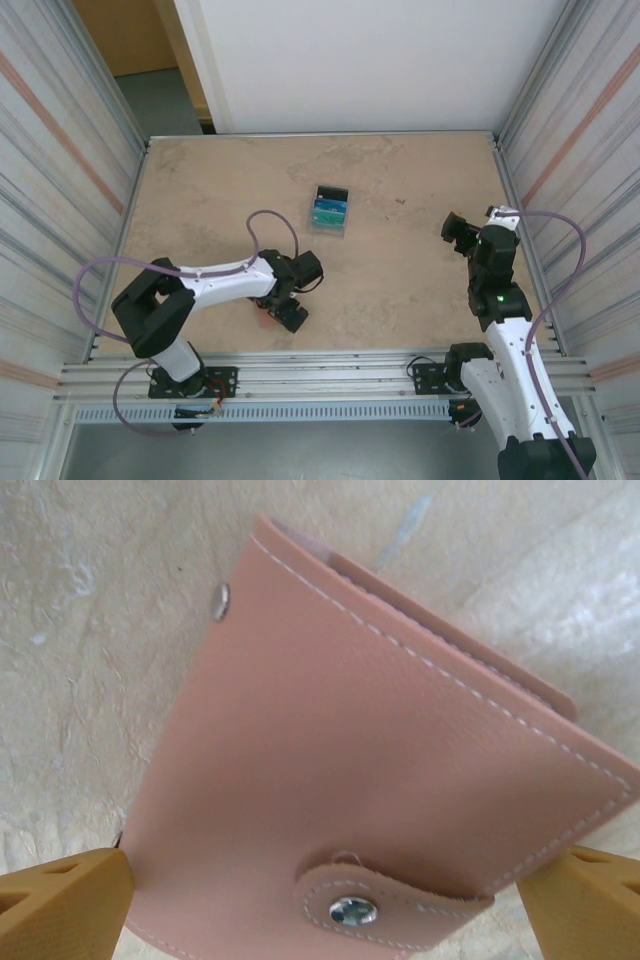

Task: Take the credit cards out of the card holder

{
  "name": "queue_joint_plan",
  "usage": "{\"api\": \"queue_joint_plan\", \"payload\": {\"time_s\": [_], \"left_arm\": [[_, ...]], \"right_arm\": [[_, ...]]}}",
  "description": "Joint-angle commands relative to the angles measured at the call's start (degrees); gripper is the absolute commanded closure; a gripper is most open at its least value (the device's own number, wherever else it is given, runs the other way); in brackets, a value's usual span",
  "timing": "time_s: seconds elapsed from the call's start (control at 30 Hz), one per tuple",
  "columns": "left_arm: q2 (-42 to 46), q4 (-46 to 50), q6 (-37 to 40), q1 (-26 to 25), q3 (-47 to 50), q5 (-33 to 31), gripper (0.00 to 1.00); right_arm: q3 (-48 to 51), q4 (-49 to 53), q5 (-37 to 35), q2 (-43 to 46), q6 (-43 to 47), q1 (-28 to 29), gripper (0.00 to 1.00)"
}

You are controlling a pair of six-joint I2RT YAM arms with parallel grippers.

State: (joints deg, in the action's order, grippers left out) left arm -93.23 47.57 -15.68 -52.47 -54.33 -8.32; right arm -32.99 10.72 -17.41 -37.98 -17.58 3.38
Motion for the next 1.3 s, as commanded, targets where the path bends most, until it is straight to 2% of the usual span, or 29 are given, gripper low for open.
{"api": "queue_joint_plan", "payload": {"time_s": [0.0, 0.23, 0.53, 0.6, 0.83, 1.03, 1.27], "left_arm": [[-0.81, -1.30, 1.25, 2.33, 0.38, 1.52, 0.01], [-1.34, -3.17, -0.94, 6.76, 1.50, 3.29, 0.01], [0.72, -5.39, -5.65, 10.03, 3.99, 4.36, 0.01], [1.01, -5.91, -6.52, 10.96, 5.08, 4.88, 0.04], [2.96, -7.84, -9.38, 11.25, 6.86, 5.81, 0.13], [7.69, -11.66, -12.25, 11.03, 8.84, 6.14, 0.20], [13.16, -16.26, -14.54, 10.10, 10.93, 4.05, 0.21]], "right_arm": [[0.20, 0.67, -1.40, 0.69, -0.52, 0.36, 0.01], [0.21, 0.22, -1.44, 0.32, -0.61, 0.81, 0.01], [-0.05, 0.18, -2.39, -0.50, 0.27, 2.54, 0.01], [-0.11, 0.10, -2.70, -0.52, 0.27, 2.80, 0.02], [-0.56, 0.32, -2.37, -1.46, -0.37, 4.21, 0.01], [-3.50, 4.83, 0.45, -4.53, -5.44, 6.65, 0.01], [-5.96, 7.84, 3.90, -8.40, -11.06, 9.95, 0.01]]}}
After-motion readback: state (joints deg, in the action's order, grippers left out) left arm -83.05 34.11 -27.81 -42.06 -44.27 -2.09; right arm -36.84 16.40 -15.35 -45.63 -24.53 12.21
